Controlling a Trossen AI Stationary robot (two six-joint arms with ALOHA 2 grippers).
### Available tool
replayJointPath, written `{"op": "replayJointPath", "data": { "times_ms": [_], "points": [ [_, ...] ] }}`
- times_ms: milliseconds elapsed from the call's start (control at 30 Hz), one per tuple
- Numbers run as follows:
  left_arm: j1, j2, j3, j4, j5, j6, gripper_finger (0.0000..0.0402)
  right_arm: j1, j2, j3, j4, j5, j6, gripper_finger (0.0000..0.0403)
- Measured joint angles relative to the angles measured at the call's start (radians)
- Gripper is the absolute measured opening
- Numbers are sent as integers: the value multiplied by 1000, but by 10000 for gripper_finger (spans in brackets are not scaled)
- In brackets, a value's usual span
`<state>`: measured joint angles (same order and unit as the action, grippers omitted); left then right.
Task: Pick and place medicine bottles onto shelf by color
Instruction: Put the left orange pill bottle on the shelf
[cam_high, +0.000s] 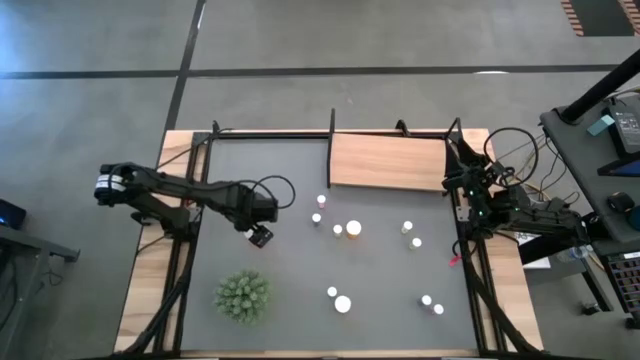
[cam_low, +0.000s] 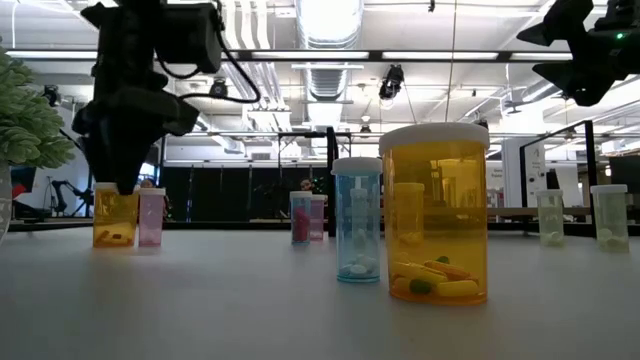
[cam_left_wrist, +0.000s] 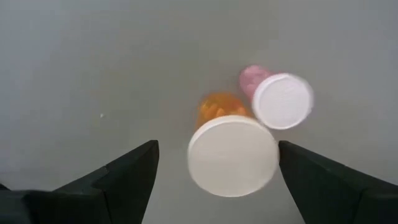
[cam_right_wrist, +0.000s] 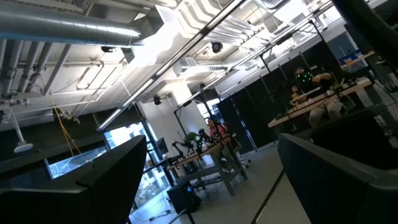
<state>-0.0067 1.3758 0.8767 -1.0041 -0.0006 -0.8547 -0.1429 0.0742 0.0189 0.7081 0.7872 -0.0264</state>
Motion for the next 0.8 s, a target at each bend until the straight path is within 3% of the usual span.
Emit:
{"op": "replayJointPath", "data": {
  "times_ms": [233,667,800],
  "points": [
    [0,0,-24,56,1,54,300,0,0,0,0,0,0,352],
    [0,0,-22,61,0,76,201,0,0,0,0,0,0,352],
    [0,0,-22,62,-1,75,190,0,0,0,0,0,0,352]
  ]
}}
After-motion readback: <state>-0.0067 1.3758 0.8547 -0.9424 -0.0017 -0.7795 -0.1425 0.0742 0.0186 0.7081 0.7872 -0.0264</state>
